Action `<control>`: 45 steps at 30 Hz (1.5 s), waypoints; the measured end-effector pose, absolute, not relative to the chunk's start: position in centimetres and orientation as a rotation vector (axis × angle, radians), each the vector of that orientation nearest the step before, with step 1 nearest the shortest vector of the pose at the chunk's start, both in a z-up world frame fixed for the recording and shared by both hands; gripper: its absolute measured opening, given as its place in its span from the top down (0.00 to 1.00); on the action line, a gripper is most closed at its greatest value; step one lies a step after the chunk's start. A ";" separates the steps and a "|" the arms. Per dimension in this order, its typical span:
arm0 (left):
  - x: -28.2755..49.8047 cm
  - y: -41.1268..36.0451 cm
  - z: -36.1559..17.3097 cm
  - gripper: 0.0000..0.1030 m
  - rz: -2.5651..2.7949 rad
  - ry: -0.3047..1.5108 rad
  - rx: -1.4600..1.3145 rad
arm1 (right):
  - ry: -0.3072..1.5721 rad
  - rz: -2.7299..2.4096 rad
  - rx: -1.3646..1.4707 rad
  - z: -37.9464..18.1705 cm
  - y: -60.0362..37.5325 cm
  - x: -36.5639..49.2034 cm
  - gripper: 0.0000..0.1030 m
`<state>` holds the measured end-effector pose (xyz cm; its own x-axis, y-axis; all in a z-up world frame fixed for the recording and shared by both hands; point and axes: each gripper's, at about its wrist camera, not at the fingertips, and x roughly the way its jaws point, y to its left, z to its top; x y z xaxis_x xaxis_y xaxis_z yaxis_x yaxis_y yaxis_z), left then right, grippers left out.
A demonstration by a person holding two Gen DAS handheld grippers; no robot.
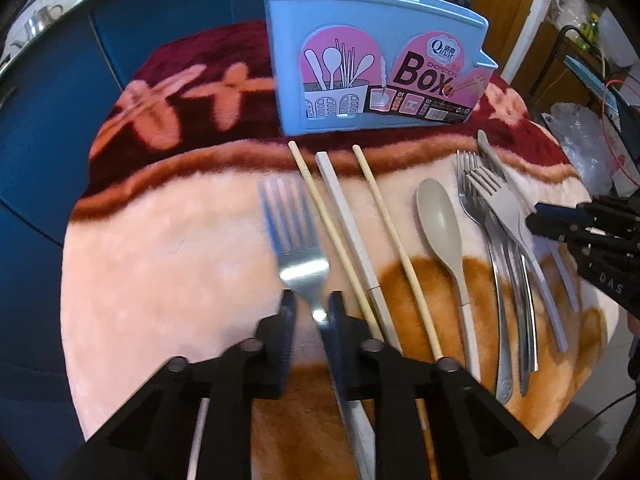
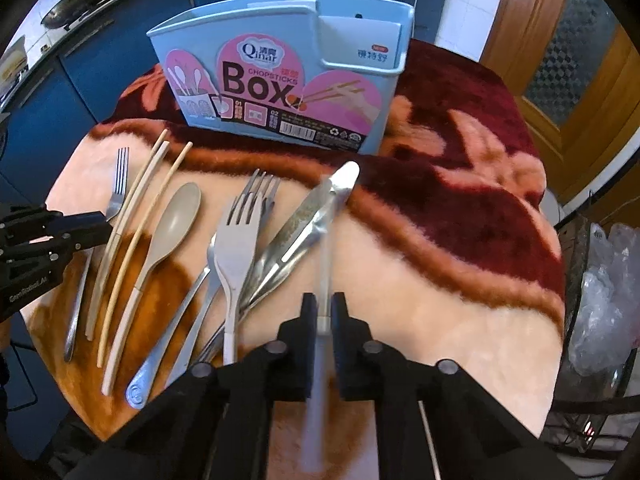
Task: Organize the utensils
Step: 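Grasp the silver fork with the left tool while the right tool grasps a white chopstick, then lift the fork with the left tool while the right tool carries the chopstick to the blue box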
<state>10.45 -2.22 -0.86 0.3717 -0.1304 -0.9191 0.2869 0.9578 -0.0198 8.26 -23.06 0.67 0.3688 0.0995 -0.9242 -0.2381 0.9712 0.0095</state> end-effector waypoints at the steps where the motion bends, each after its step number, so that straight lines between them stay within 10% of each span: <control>1: 10.5 -2.2 -0.7 0.89 -0.269 1.166 0.148 | 1.188 0.219 -0.120 0.6 -23.1 8.2 0.91; 22: 10.5 -3.5 -0.9 0.86 -0.294 1.240 0.233 | 1.278 0.215 -0.192 0.1 -22.3 9.2 0.85; 45: 7.1 -0.9 7.3 0.96 -0.345 0.722 0.009 | 0.698 0.251 0.055 7.5 -24.4 4.1 0.93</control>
<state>7.10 -0.93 7.35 0.6964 -0.3060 -0.6492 0.3120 0.9437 -0.1101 4.05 -24.42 7.48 0.7377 0.2467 -0.6285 -0.2101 0.9685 0.1336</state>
